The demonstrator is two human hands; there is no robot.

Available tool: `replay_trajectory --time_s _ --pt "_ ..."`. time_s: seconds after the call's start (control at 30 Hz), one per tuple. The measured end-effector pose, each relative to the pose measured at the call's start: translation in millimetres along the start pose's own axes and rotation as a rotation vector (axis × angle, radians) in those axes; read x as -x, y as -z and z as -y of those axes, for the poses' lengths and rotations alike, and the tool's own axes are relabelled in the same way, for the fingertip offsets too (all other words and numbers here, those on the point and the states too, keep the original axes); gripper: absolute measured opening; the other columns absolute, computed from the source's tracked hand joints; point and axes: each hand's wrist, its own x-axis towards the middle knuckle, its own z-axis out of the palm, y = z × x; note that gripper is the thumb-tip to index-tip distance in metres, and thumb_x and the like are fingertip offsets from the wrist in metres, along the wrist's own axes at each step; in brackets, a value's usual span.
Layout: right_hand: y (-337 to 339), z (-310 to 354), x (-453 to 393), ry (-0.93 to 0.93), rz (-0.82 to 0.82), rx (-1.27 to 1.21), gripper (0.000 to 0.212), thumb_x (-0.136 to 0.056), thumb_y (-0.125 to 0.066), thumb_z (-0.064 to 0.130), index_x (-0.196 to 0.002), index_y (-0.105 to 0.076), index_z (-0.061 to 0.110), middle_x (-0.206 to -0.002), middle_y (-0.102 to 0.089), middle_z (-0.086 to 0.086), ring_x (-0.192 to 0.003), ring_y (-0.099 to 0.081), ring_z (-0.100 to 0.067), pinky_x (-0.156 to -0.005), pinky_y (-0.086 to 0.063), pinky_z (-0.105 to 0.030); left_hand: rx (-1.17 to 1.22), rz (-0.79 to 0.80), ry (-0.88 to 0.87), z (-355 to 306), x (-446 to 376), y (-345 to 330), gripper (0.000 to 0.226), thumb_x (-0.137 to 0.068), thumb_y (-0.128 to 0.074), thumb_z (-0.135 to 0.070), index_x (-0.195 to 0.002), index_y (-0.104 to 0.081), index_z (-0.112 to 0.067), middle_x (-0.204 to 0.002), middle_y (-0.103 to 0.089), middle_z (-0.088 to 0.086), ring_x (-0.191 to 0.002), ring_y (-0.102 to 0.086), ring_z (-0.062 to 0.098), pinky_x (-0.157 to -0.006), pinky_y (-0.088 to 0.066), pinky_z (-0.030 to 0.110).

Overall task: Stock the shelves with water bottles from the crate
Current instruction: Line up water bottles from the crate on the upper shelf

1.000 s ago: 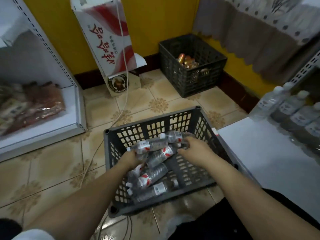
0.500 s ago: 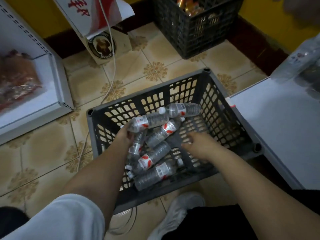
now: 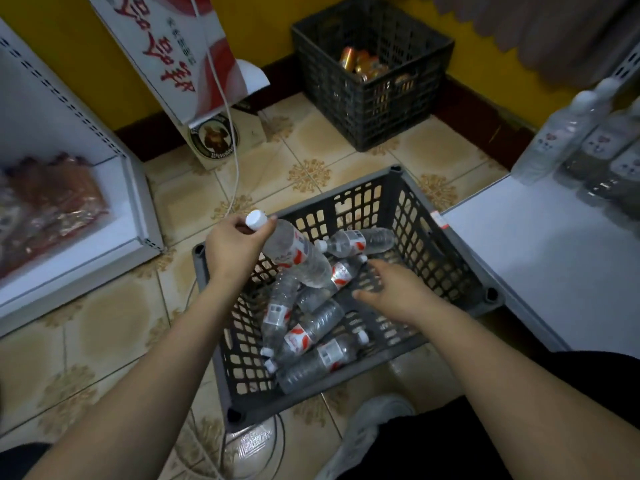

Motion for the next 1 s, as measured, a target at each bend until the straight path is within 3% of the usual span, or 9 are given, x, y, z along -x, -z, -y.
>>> replay_trajectory --time_s 0.13,0.4,0.57,0.67,0.73,0.77,0.83,0.9,1.0 --pt "20 26 28 0.135 -0.117 -0.019 0.1 -0.076 -0.076 0.054 -0.154 -0.018 0.03 -0.155 -0.029 0.005 -0.139 -0.035 -0.018 -0.112 -0.035 -0.04 0.029 0.089 -0.277 -68 22 53 0.056 -0.067 -0.064 -0.076 -0.084 -0.067 -0.023 -0.077 -0.07 -0.004 -0.072 -0.069 0.015 -0.064 -0.06 0.048" --pt "94 45 141 0.311 -0.314 -0.205 0.072 -0.076 -0.081 0.038 -0.136 -0.041 0.036 -0.122 -0.058 0.019 -0.101 -0.057 0.004 -0.087 -0.049 -0.022 0.115 -0.038 -0.76 -241 103 107 0.052 -0.079 -0.062 -0.067 -0.07 -0.061 -0.016 -0.063 -0.061 -0.002 -0.061 -0.059 0.015 -0.054 -0.05 0.045" --pt "157 41 234 0.351 -0.56 -0.285 0.067 -0.072 -0.083 0.041 -0.129 -0.047 0.038 -0.117 -0.062 0.022 -0.105 -0.06 0.004 -0.081 -0.052 -0.019 0.292 0.009 -1.0 -349 165 125 0.059 -0.082 -0.054 -0.071 -0.079 -0.064 -0.013 -0.07 -0.064 0.002 -0.065 -0.06 0.014 -0.061 -0.052 0.045" --pt "196 33 299 0.343 -0.722 -0.24 0.064 -0.072 -0.081 0.044 -0.127 -0.048 0.041 -0.116 -0.061 0.026 -0.103 -0.059 0.007 -0.083 -0.048 -0.015 0.454 0.257 -1.138 -405 207 131 0.046 -0.088 -0.052 -0.063 -0.099 -0.065 -0.021 -0.091 -0.07 -0.001 -0.084 -0.066 0.011 -0.076 -0.055 0.042" --pt "221 20 340 0.319 -0.84 -0.211 0.06 -0.074 -0.079 0.045 -0.126 -0.049 0.04 -0.118 -0.06 0.026 -0.105 -0.059 0.007 -0.088 -0.047 -0.018 0.534 0.523 -1.199 -434 237 125 0.035 -0.091 -0.059 -0.051 -0.122 -0.05 -0.037 -0.115 -0.064 -0.014 -0.099 -0.059 -0.012 -0.088 -0.051 0.018" --pt "233 13 359 0.308 -0.902 -0.201 0.057 -0.075 -0.078 0.042 -0.125 -0.05 0.038 -0.118 -0.061 0.025 -0.105 -0.06 0.006 -0.09 -0.048 -0.019 0.537 0.583 -1.223 -446 253 119 0.053 -0.089 -0.063 -0.049 -0.134 -0.037 -0.039 -0.13 -0.055 -0.016 -0.108 -0.05 -0.019 -0.094 -0.043 0.01" --pt "253 -2 391 0.259 -1.004 -0.152 0.056 -0.079 -0.076 0.039 -0.128 -0.05 0.033 -0.12 -0.058 0.024 -0.105 -0.06 0.001 -0.088 -0.049 -0.018 0.562 0.673 -1.28 -467 283 103 0.093 -0.083 -0.07 -0.048 -0.152 -0.01 -0.03 -0.146 -0.044 -0.002 -0.123 -0.05 -0.003 -0.103 -0.044 0.021" --pt "266 -21 419 0.187 -1.07 -0.102 0.057 -0.083 -0.073 0.039 -0.132 -0.046 0.03 -0.125 -0.057 0.02 -0.108 -0.059 -0.005 -0.087 -0.049 -0.02 0.579 0.769 -1.348 -490 314 87 0.102 -0.084 -0.074 -0.035 -0.154 0.001 -0.026 -0.139 -0.049 0.002 -0.105 -0.065 0.007 -0.084 -0.056 0.022" --pt "276 -54 448 0.08 -1.145 -0.085 0.064 -0.087 -0.07 0.035 -0.141 -0.036 0.029 -0.14 -0.052 0.008 -0.12 -0.056 -0.017 -0.101 -0.049 -0.041 0.562 0.839 -1.423 -524 360 66 0.096 -0.086 -0.073 -0.023 -0.153 -0.005 -0.023 -0.12 -0.049 -0.01 -0.086 -0.062 -0.009 -0.068 -0.049 0.007"
